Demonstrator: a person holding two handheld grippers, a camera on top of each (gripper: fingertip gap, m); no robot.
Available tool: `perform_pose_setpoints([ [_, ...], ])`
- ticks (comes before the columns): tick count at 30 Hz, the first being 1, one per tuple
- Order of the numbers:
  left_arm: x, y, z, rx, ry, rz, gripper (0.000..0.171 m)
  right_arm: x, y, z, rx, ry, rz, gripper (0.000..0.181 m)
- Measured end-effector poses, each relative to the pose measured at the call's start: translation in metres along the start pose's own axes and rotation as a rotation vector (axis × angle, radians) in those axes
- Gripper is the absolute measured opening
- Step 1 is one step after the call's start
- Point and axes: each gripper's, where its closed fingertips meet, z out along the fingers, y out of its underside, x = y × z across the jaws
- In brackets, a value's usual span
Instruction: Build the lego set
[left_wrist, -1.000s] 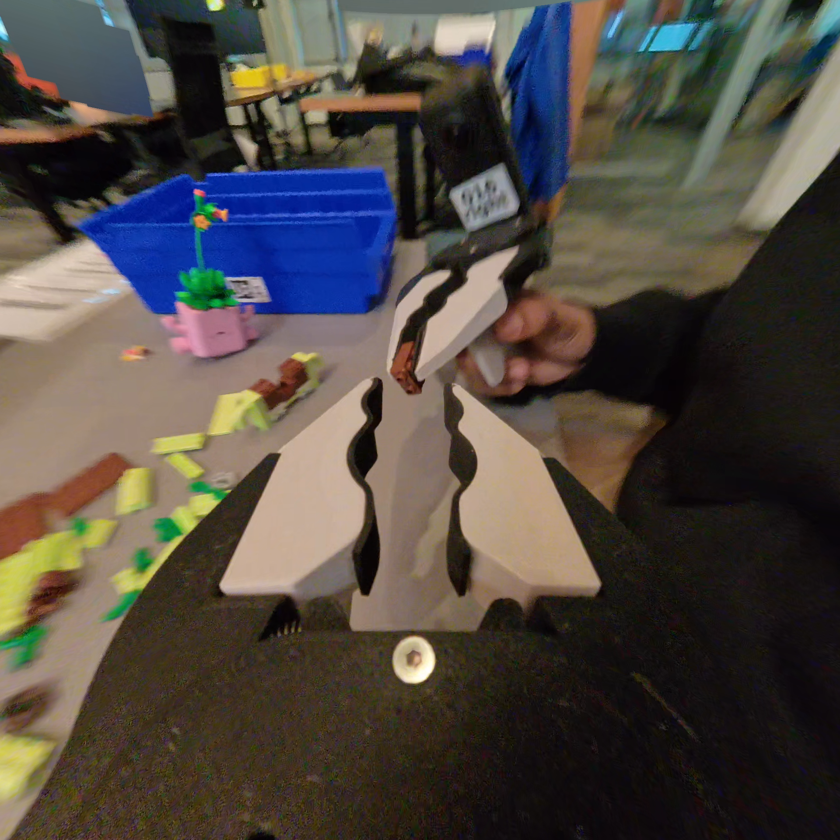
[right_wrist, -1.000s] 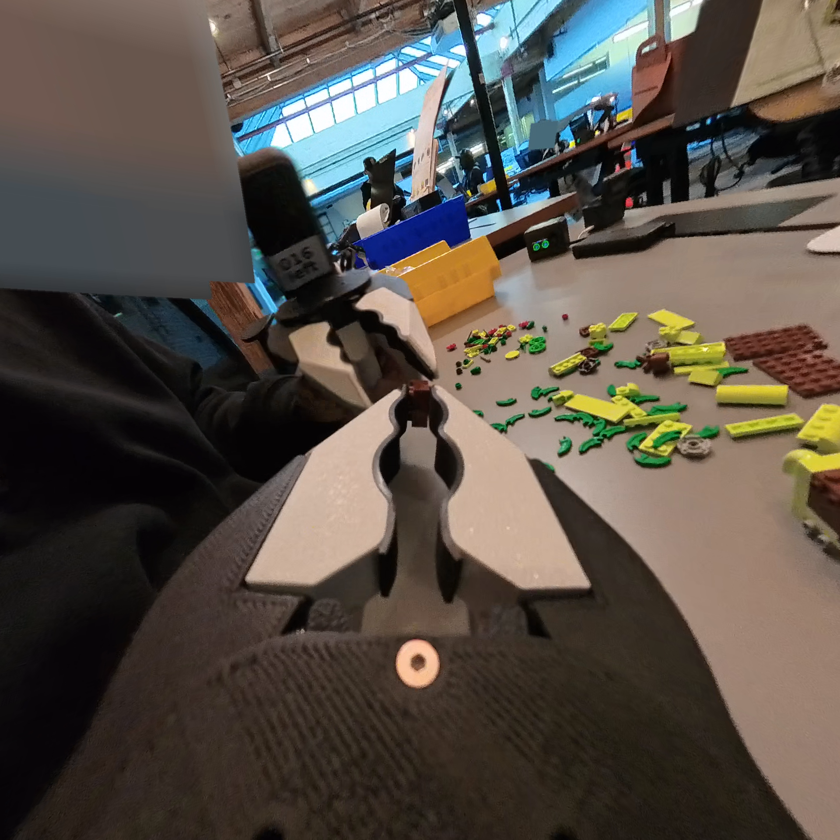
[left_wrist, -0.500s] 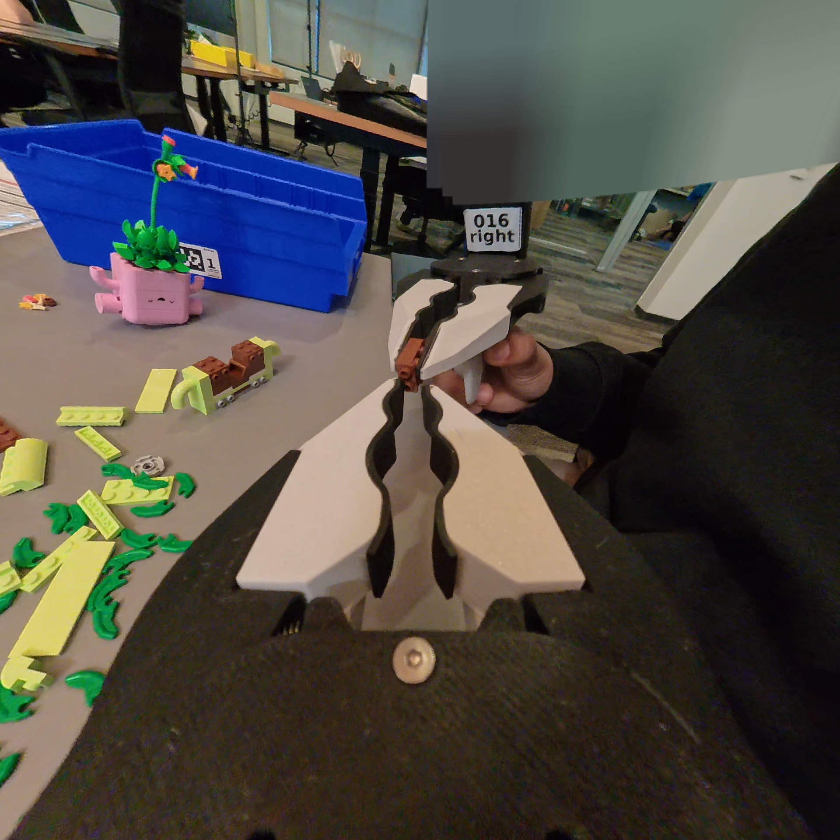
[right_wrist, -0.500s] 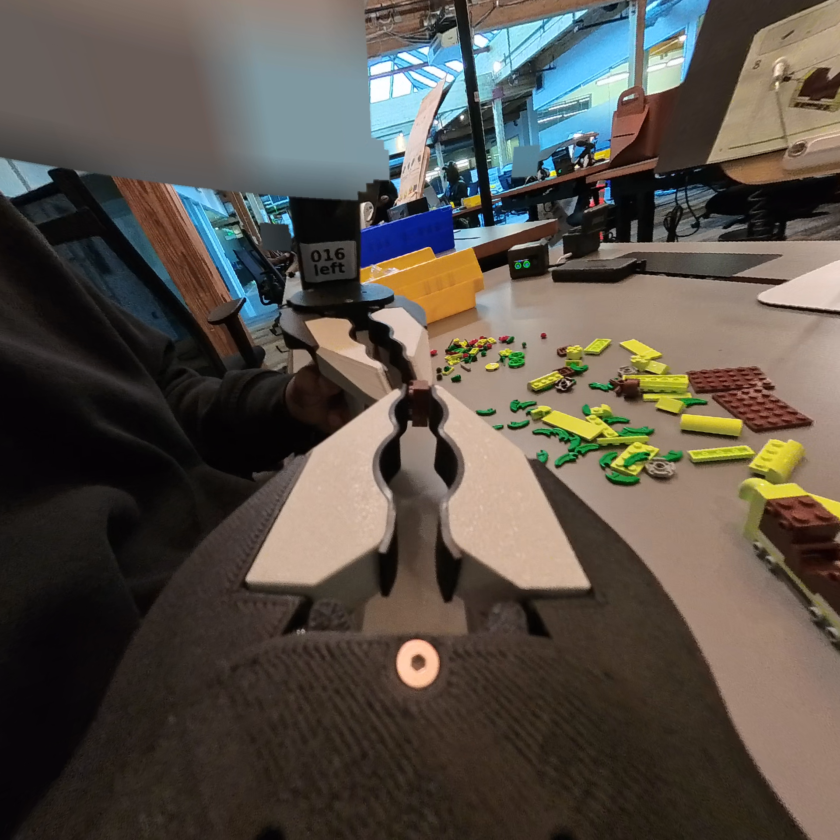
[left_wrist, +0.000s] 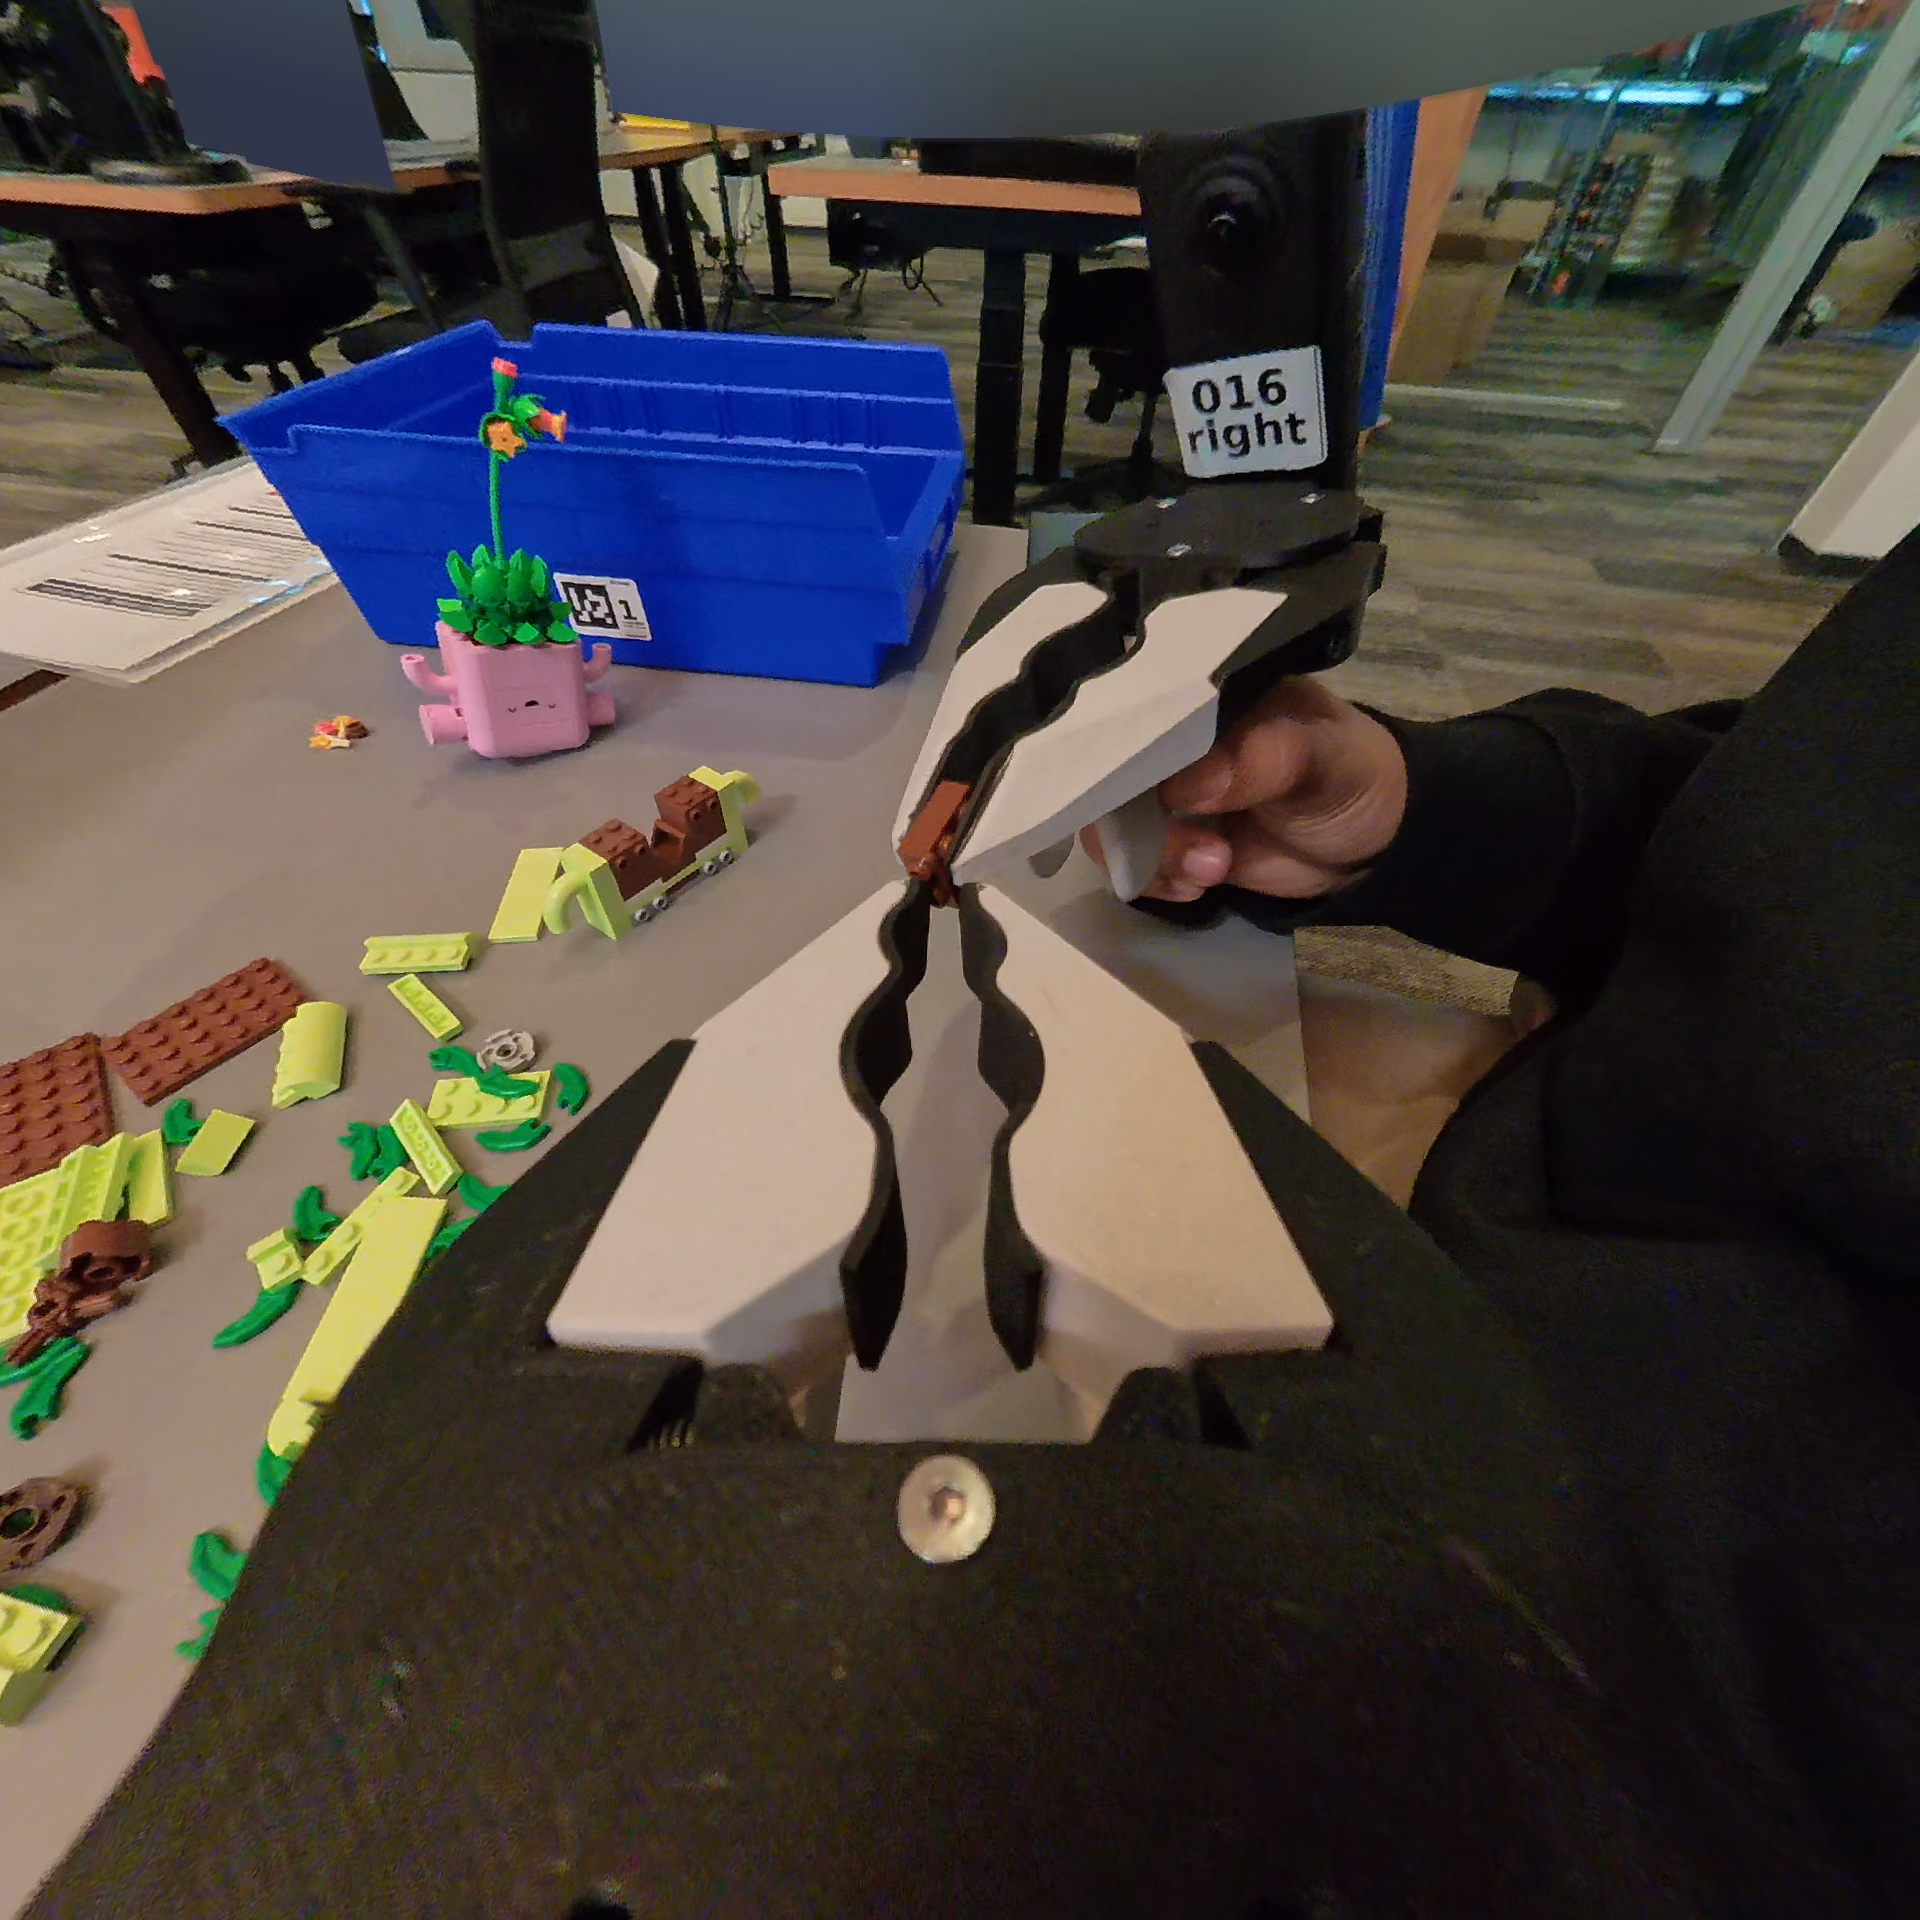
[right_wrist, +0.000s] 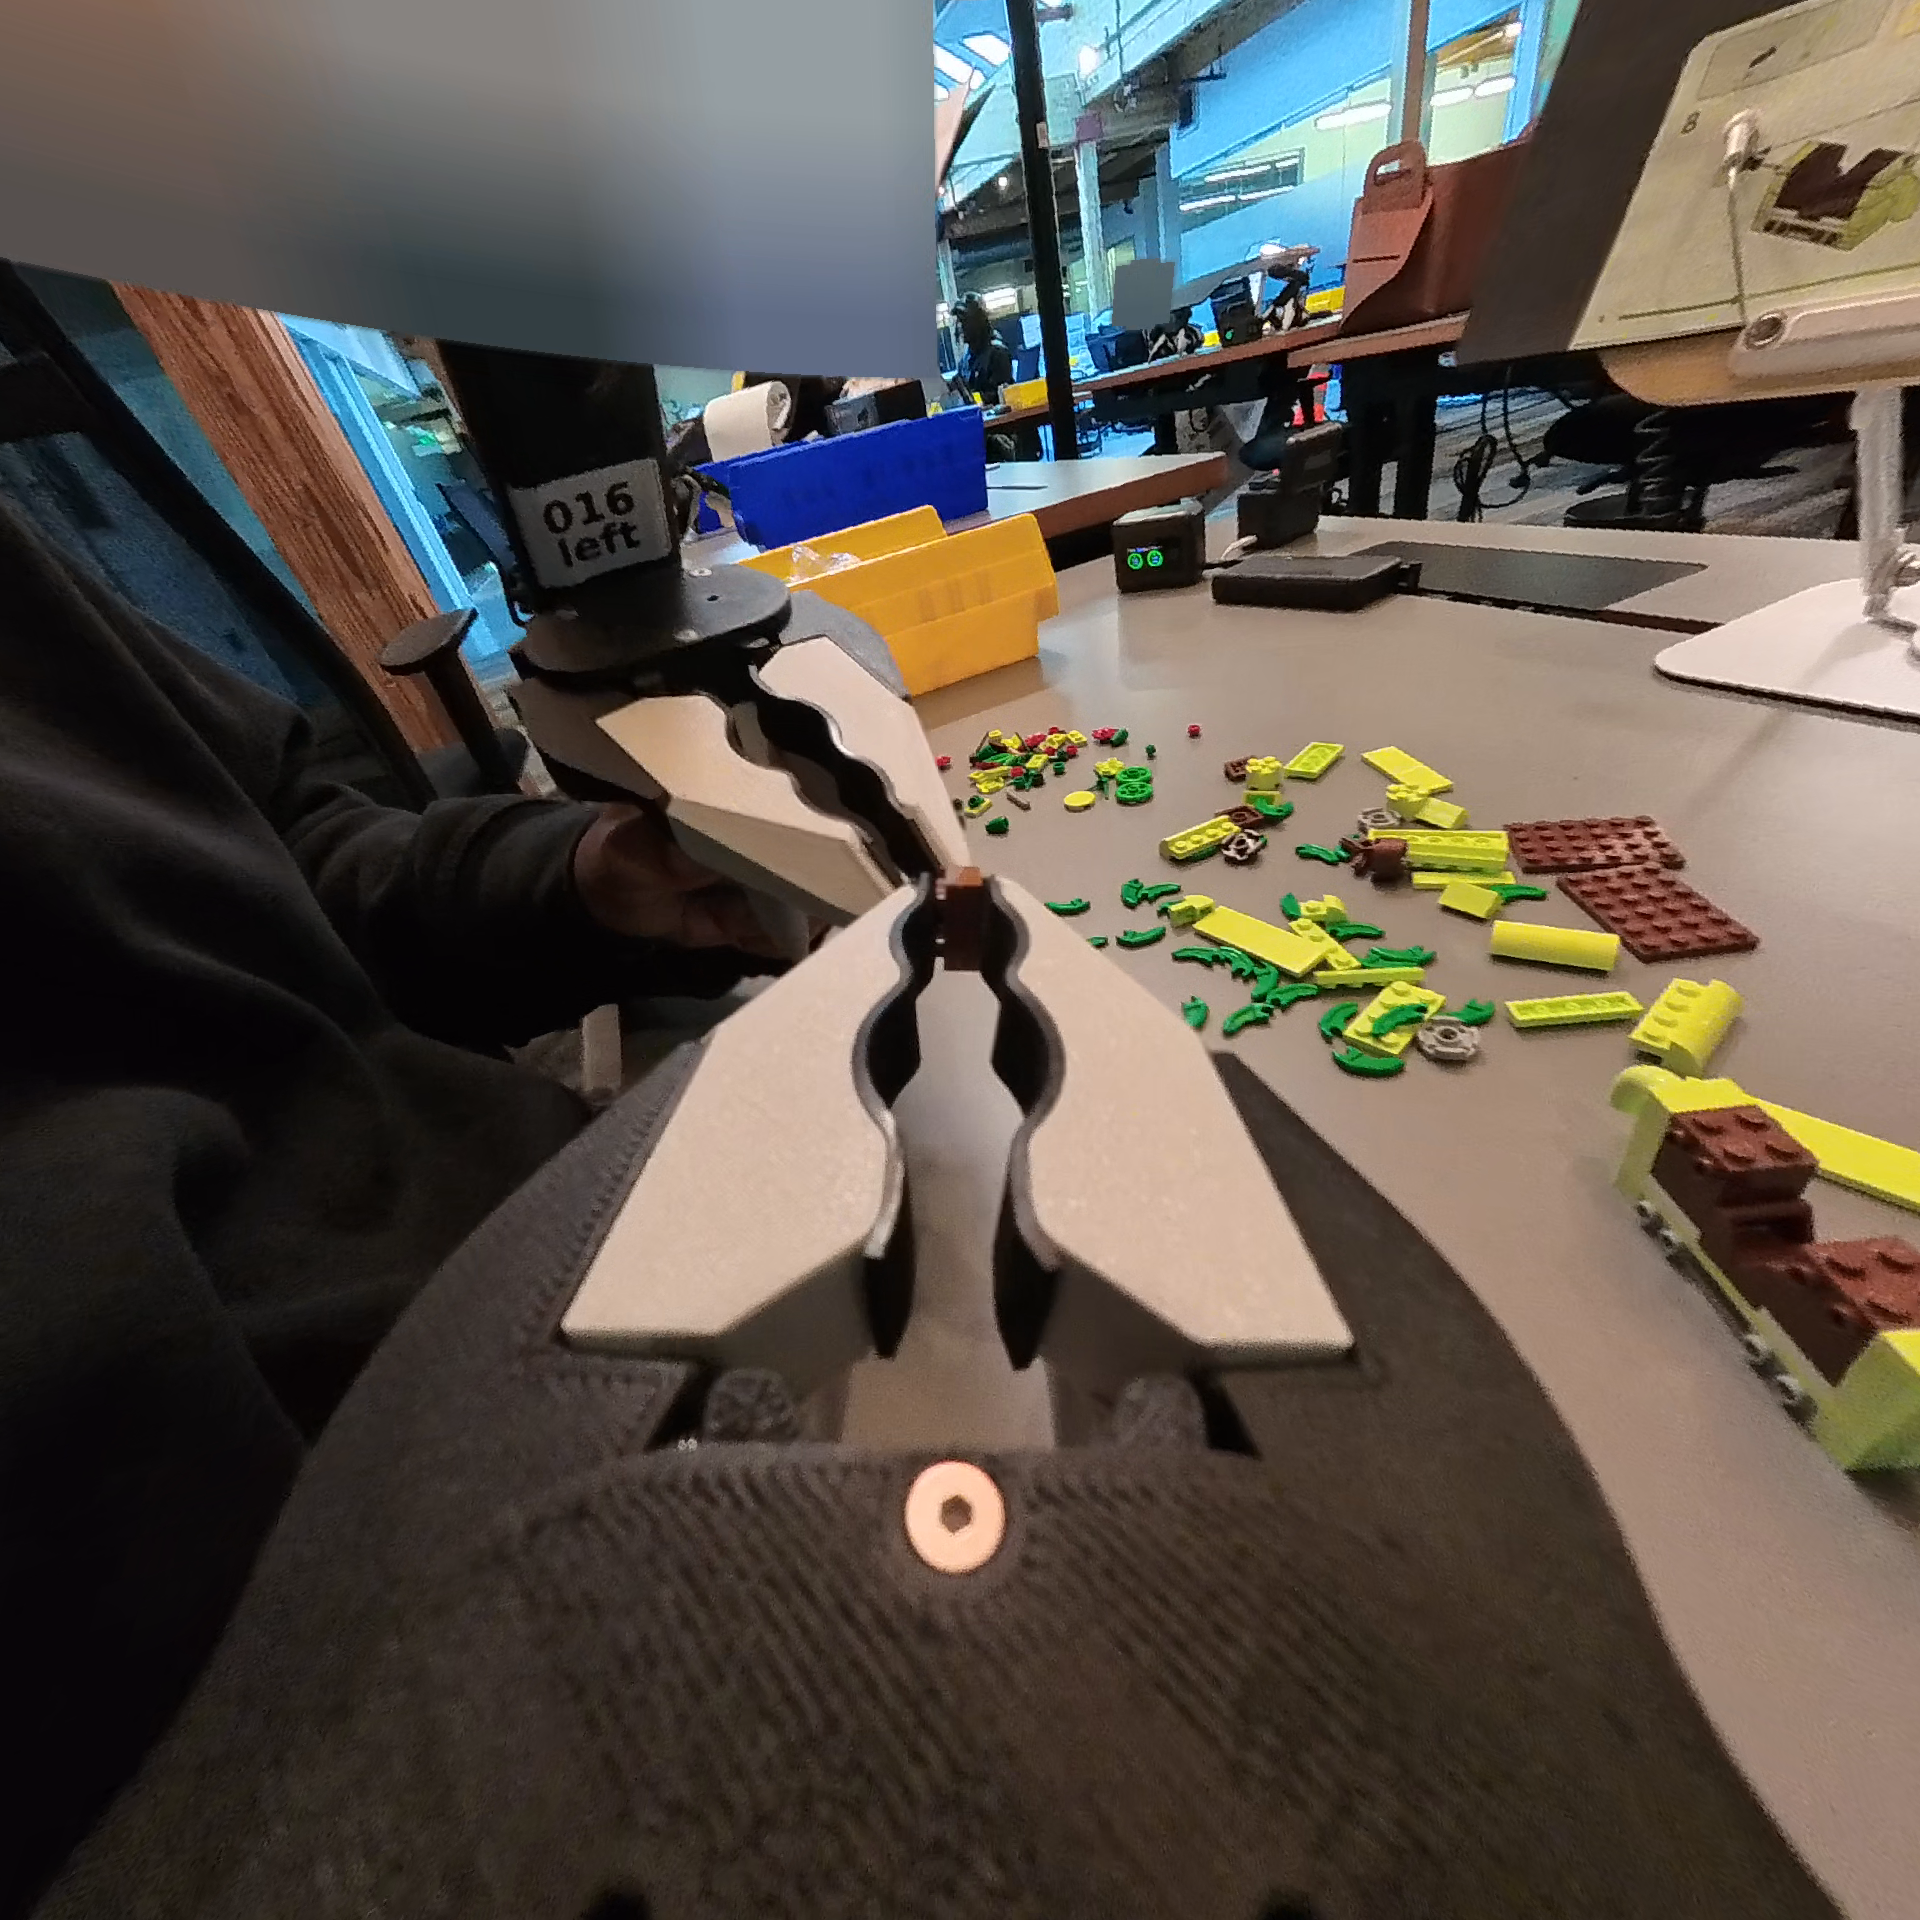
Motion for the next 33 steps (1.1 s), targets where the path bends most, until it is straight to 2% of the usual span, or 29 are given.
perform_pose_setpoints([
  [3, -0.004, 0.006, 0.002, -0.029, -0.010, 0.003, 0.001, 0.005, 0.005, 0.002, -0.028, 0.034, -0.034, 0.006],
  [7, -0.009, 0.010, 0.005, -0.016, 0.046, -0.145, 0.006, 0.012, 0.007, 0.004, -0.025, 0.095, -0.063, 0.005],
  [10, -0.006, 0.011, 0.006, -0.001, 0.117, -0.228, 0.020, 0.018, 0.004, 0.000, 0.014, 0.098, 0.020, 0.006],
  [13, -0.005, 0.012, 0.008, 0.005, 0.120, -0.229, 0.023, 0.019, 0.000, -0.004, 0.055, 0.054, 0.102, 0.006],
  [18, -0.004, 0.021, 0.014, -0.025, 0.111, -0.217, 0.024, 0.026, 0.004, -0.007, 0.022, 0.073, 0.133, 0.005],
  [22, -0.005, 0.028, 0.016, -0.054, 0.092, -0.196, 0.024, 0.021, 0.029, -0.001, -0.144, 0.013, 0.228, 0.005],
  [24, -0.007, 0.028, 0.015, -0.056, 0.078, -0.187, 0.025, 0.022, 0.034, 0.001, -0.178, 0.015, 0.243, 0.006],
  [29, -0.011, 0.031, 0.013, -0.068, 0.061, -0.182, 0.024, 0.029, 0.033, -0.001, -0.161, 0.051, 0.265, 0.005],
  [33, -0.010, 0.035, 0.015, -0.083, 0.081, -0.202, 0.023, 0.027, 0.035, -0.001, -0.172, 0.023, 0.304, 0.005],
])
